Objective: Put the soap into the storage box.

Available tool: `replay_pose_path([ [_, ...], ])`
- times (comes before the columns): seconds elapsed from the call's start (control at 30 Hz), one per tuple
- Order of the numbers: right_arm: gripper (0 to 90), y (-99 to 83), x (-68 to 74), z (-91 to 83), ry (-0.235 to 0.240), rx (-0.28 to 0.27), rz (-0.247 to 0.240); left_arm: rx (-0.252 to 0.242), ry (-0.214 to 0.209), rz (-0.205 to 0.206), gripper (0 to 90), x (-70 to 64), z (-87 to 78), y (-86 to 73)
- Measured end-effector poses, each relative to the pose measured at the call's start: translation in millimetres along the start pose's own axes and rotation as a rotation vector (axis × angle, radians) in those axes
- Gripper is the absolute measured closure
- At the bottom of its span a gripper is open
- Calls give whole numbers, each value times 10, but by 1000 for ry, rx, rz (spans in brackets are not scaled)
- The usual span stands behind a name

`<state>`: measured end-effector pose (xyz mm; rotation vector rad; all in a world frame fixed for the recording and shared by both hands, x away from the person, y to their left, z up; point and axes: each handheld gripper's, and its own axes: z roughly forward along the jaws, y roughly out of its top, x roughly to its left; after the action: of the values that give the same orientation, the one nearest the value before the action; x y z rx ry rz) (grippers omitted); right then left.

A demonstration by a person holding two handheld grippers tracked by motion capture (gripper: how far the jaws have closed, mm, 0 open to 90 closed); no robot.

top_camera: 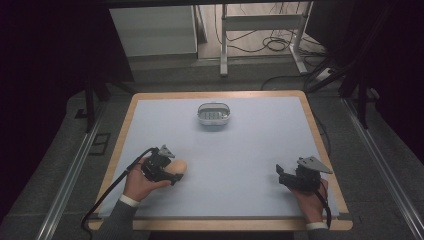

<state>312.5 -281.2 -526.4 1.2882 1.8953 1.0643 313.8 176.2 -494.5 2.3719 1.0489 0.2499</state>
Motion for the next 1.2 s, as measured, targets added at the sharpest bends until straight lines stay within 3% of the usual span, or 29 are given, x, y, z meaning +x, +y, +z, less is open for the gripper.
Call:
replay_pose_path([
  [0.23,114,0,1,1,0,1,-1,-29,-16,8,326,-27,-35,50],
  [0.83,114,1,9,2,-3,3,-5,-50,-7,29,327,-26,-61,187],
  [1.2,114,2,11,4,-4,5,-5,-58,-15,21,327,6,-57,228],
])
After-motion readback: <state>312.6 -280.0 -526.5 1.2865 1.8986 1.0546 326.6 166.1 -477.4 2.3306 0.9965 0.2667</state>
